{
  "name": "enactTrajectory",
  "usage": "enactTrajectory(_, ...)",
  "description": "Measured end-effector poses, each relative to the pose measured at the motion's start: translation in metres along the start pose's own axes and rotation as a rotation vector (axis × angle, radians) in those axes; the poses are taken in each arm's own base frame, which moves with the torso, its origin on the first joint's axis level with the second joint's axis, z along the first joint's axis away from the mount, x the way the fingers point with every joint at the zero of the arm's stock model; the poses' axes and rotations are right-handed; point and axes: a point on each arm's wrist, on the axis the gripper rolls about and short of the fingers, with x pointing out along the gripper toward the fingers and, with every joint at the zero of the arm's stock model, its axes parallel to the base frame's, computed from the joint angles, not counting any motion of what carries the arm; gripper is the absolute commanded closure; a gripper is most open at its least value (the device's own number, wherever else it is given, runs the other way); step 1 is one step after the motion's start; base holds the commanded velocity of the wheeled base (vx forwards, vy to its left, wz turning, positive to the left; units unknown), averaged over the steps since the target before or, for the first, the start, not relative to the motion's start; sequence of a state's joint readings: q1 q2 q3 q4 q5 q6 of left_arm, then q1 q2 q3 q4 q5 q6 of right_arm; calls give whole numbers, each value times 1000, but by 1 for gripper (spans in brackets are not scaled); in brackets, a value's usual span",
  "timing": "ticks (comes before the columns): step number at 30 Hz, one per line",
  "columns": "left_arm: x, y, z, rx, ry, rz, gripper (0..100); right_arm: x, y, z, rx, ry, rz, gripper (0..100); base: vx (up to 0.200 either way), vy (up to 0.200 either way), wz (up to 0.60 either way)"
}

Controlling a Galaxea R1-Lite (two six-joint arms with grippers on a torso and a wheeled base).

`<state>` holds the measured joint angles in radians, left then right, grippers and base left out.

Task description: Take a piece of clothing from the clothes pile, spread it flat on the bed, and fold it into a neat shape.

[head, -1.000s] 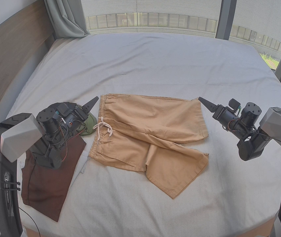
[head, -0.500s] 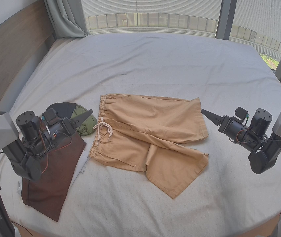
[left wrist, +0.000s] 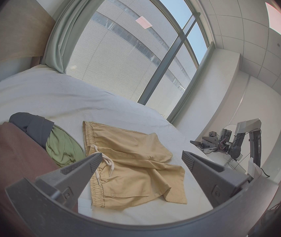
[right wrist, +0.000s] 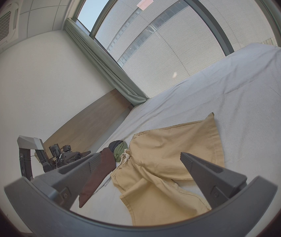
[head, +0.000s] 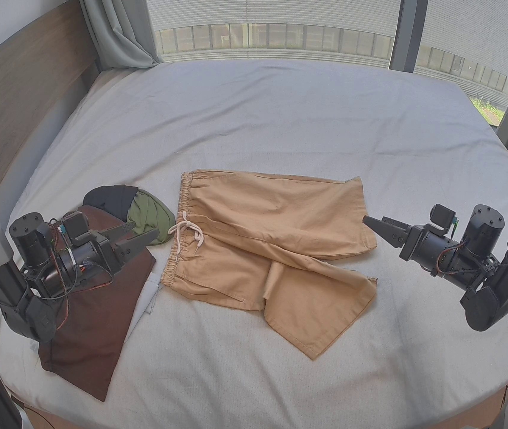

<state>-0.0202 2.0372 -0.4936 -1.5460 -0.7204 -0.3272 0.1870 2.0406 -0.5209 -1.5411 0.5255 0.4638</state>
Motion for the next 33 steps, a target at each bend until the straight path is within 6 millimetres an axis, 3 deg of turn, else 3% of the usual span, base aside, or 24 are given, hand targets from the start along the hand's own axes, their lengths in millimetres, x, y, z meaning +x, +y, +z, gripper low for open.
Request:
enactTrajectory(11,2,4,-16,-51,47,7,0,-3,-6,8,-10,-25,-13,0,0,0,0)
enactTrajectory(23,13,29,-56,-140,132,53,0,-2,-14,5,-3,-19,-32,0,0,0,0)
enactTrajectory(33,19,41,-71,-239,149,74,0,-2,-15,4,-1,-17,-34,0,0,0,0)
